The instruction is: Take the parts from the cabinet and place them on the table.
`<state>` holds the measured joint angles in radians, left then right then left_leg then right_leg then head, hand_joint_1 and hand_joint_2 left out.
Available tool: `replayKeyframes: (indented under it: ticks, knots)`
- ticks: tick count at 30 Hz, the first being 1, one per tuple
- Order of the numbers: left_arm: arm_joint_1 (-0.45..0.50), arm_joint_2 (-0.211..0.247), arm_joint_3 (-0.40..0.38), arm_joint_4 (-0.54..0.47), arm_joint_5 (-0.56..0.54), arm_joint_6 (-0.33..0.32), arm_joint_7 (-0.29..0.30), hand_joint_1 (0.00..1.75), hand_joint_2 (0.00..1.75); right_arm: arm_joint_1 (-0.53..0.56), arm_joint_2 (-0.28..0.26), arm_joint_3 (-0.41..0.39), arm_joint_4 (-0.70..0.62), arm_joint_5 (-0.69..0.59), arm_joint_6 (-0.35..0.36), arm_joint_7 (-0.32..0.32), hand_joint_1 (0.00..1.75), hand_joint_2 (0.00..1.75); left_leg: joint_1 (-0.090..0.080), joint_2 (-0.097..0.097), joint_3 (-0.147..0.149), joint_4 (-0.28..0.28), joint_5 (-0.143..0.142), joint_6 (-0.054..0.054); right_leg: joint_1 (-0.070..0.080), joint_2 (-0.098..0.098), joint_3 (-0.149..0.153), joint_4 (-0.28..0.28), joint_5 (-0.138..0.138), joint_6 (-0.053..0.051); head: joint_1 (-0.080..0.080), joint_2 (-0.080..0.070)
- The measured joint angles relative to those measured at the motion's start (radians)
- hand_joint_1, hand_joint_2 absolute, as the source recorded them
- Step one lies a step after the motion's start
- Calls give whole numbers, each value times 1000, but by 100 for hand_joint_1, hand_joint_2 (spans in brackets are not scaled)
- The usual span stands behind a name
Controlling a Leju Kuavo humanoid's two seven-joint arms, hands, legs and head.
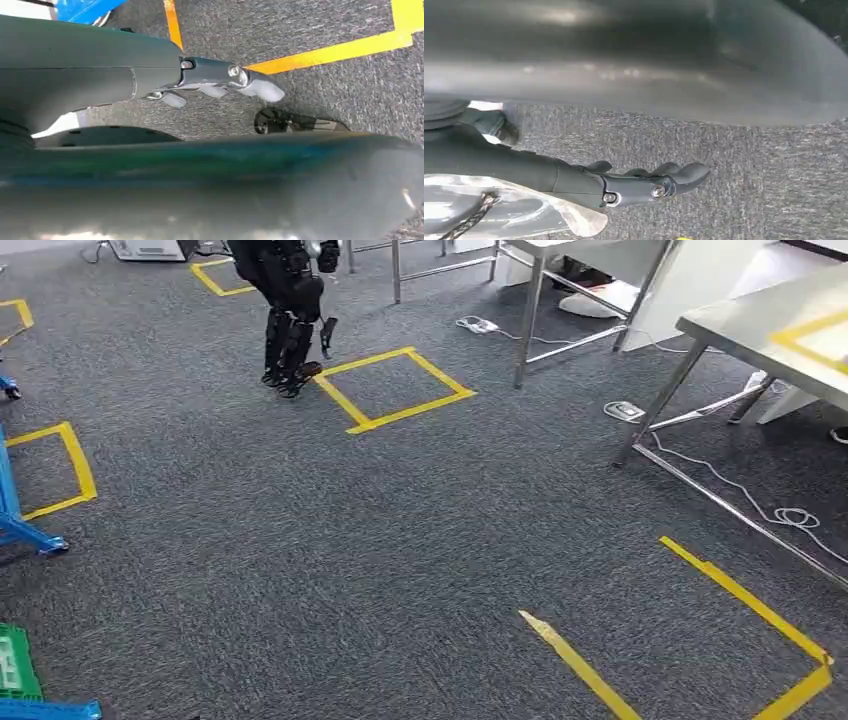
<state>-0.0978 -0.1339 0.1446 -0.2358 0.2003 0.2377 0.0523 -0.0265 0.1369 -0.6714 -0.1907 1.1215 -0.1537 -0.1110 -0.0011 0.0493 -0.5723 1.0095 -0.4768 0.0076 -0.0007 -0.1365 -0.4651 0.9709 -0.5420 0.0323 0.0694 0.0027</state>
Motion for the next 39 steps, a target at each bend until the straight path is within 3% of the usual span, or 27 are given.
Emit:
replayKeyframes:
  ticks: [1,2,3,5,6,7,8,10,11,12,15,16,18,20,22,23,25,26,27,31,32,33,34,35,36,37,39]
  knots:
    - [0,0,0,0,0,0,0,0,0,-2,0,3,0,1,0,0,0,0,7,-12,5,-7,6,9,-5,9,-3,3,-8,9,-1,0]
    - [-1,0,0,0,0,0,0,0,0,-3,0,7,0,8,-2,2,0,0,8,-23,4,-8,8,14,-9,76,-18,31,-32,12,7,0]
    - [-4,0,0,0,0,2,0,0,0,-2,0,12,2,11,-3,4,0,0,8,-34,3,-8,8,20,-10,113,-47,95,-68,12,8,0]
    - [-6,0,-1,0,0,2,0,0,0,-1,0,19,5,26,-9,13,0,0,5,-61,3,-8,6,23,-10,133,-138,276,-140,13,9,0]
    - [-6,0,-1,0,0,2,0,0,0,0,0,23,7,29,-11,16,0,0,3,-76,4,-8,6,24,-10,135,-178,339,-152,12,9,0]
    - [-6,0,-1,0,0,3,2,0,0,2,0,28,8,35,-15,19,0,0,1,-93,5,-8,6,24,-10,135,-194,348,-135,9,8,0]
    - [-6,0,-1,0,1,3,3,0,0,4,0,33,8,40,-17,19,0,0,0,-111,7,-7,6,24,-9,137,-185,303,-89,4,9,0]
    - [-7,-1,-2,0,2,3,3,0,0,3,0,42,8,47,-19,18,0,0,0,-141,12,-7,5,23,-9,165,-118,129,18,-6,8,0]
    - [-7,-2,-2,0,2,3,3,0,0,3,-1,46,8,49,-19,18,0,0,2,-151,11,-7,4,22,-10,213,-91,55,46,-9,9,0]
    - [-11,-3,-2,0,2,3,3,0,0,3,-2,47,10,51,-20,18,0,0,-3,-165,5,-2,3,15,-17,256,-81,28,34,-10,6,0]
    - [-7,-4,-4,0,5,3,3,0,0,0,-3,58,10,62,-28,15,0,0,11,-202,-7,-7,14,-8,-8,225,-70,29,33,-12,10,0]
    - [-6,-4,-5,0,5,4,3,0,0,1,-3,63,10,64,-34,15,0,0,8,-212,-11,-7,14,-14,-13,209,-65,18,38,-20,7,0]
    - [-8,-3,-6,0,6,5,3,0,0,1,-3,72,11,74,-37,15,0,0,3,-96,-37,61,-38,-19,-12,174,-56,7,41,-32,1,0]
    - [-14,-3,-6,0,9,5,3,0,0,5,-3,77,13,82,-42,12,0,0,6,-64,-112,222,-116,-27,-8,136,-55,8,37,-37,1,0]
    - [-11,-3,-6,0,12,4,3,0,0,8,-3,88,13,92,-61,4,0,0,9,-59,-153,310,-136,-33,-8,102,-54,9,33,-37,1,0]
    - [-7,-3,-6,0,14,4,3,0,0,7,-3,93,13,98,-69,-1,0,0,11,-56,-137,282,-108,-35,-8,87,-52,9,31,-37,1,0]
    - [-6,-2,-6,0,16,5,3,0,0,3,-3,104,13,106,-78,-6,0,0,10,-39,-48,116,-21,-32,-8,61,-43,9,25,-33,0,0]
    - [-7,-1,-6,0,18,5,3,0,0,3,-3,110,13,110,-82,-7,0,0,8,1,3,23,14,-27,-7,50,-36,9,20,-30,1,0]
    - [-10,-1,-6,0,19,4,3,0,0,4,-3,115,13,112,-84,-8,0,0,-6,39,17,-6,-4,-21,1,39,-36,12,15,-24,0,0]
    - [-7,0,-6,0,23,8,3,0,0,-10,-3,133,13,128,-100,-9,0,0,-5,-9,12,-10,4,2,0,3,-23,11,8,-7,2,0]
    - [-6,0,-6,0,24,11,3,0,0,-9,-3,140,13,133,-104,-9,0,0,2,-20,16,-17,8,9,-5,29,-30,21,-7,1,3,0]
    - [-9,1,-6,0,24,11,3,0,0,-8,-3,144,13,135,-109,-10,0,0,5,-29,16,-18,9,14,-5,85,-49,63,-35,3,8,0]
    - [-12,0,-6,0,25,15,3,0,0,-7,-3,148,13,135,-110,-10,0,0,5,-42,13,-18,10,18,-8,116,-88,143,-75,5,14,0]
    - [-12,0,-6,0,25,15,3,0,0,-7,-3,148,13,135,-111,-10,0,0,5,-49,12,-18,10,20,-9,125,-115,199,-100,6,13,0]
    - [-12,-1,-6,0,26,17,3,0,0,-6,-3,151,13,136,-112,-10,0,0,4,-69,11,-18,10,21,-10,134,-179,321,-143,7,13,0]
    - [-11,-1,-6,0,26,18,3,0,0,-3,-3,155,14,137,-112,-10,0,0,4,-81,11,-18,10,21,-10,135,-199,353,-142,8,14,0]
    - [-9,-1,-6,0,27,18,3,0,0,0,-3,161,14,143,-118,-11,0,0,6,-112,14,-17,10,19,-12,136,-174,277,-70,7,14,0]
